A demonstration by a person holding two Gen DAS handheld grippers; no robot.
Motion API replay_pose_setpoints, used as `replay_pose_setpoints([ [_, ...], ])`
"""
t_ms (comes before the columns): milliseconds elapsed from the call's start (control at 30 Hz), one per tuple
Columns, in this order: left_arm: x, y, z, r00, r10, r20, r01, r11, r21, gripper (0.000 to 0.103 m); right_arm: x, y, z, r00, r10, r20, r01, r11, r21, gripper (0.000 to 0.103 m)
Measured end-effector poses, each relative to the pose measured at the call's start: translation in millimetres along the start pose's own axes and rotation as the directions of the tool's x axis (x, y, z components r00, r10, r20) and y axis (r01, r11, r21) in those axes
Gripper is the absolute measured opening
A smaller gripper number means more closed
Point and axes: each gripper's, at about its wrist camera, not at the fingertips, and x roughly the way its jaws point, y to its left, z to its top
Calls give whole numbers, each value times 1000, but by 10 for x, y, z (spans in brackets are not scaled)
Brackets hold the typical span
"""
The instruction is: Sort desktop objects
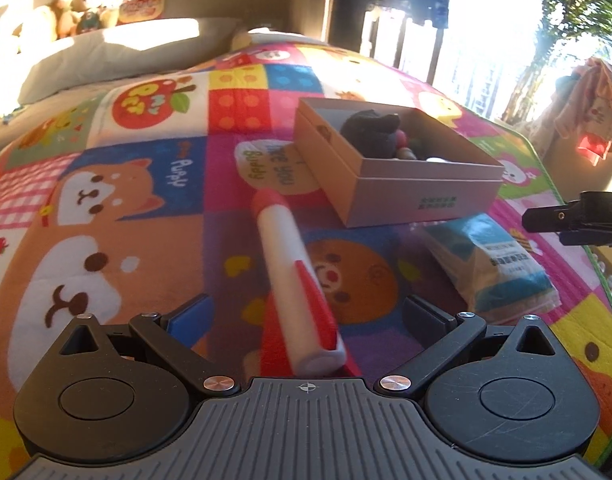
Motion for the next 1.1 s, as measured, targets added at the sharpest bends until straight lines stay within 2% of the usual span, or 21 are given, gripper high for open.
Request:
replay_pose_setpoints([
  [100,-13,27,10,1000,4,-6,-5,1000,-20,103,78,338,3,994,101,-36,-104,991,-86,103],
  [233,-63,49,54,1000,25,11,-24,1000,-16,102,268,668,-67,992,105,-68,-116,979,-170,102],
  [300,-69,62,107,1000,12,16,-11,1000,-22,101,324,772,-99,993,83,-80,-99,970,-220,87],
  [367,-38,56,181,1000,-1,13,2,999,-34,87,372,831,-121,995,21,-94,-45,963,-264,53],
  [433,34,28,246,1000,13,5,-13,999,-30,82,356,785,-100,994,23,-106,-48,969,-241,52],
  [500,119,-31,274,999,38,-2,-38,999,3,82,274,727,-85,994,33,-106,-56,973,-225,52],
  [600,239,-109,266,999,21,-30,-20,999,47,82,104,672,-80,994,52,-97,-72,974,-216,52],
  [700,337,-169,214,998,36,-46,-31,995,92,74,-68,600,-70,991,85,-103,-105,973,-204,52],
  [733,350,-172,192,998,44,-43,-39,994,102,68,-114,572,-62,989,98,-110,-118,974,-195,52],
  [767,351,-175,164,998,53,-37,-48,992,114,54,-152,538,-48,985,120,-126,-142,974,-178,52],
  [833,314,-171,120,997,67,-37,-62,990,128,38,-210,447,-16,968,190,-166,-209,972,-105,52],
  [867,271,-158,107,998,60,-35,-56,990,126,35,-239,403,-5,961,215,-174,-231,970,-76,52],
  [900,208,-148,98,998,54,-28,-50,991,124,35,-276,366,3,957,231,-172,-244,968,-54,52],
  [967,39,-145,122,999,51,6,-52,991,127,34,-385,321,12,967,215,-135,-225,973,-58,52],
  [1033,-146,-183,218,997,33,65,-43,988,150,33,-522,272,40,977,196,-82,-202,976,-81,52],
  [1100,-286,-265,407,991,24,134,-50,979,197,32,-659,198,106,978,206,-36,-209,975,-75,52],
])
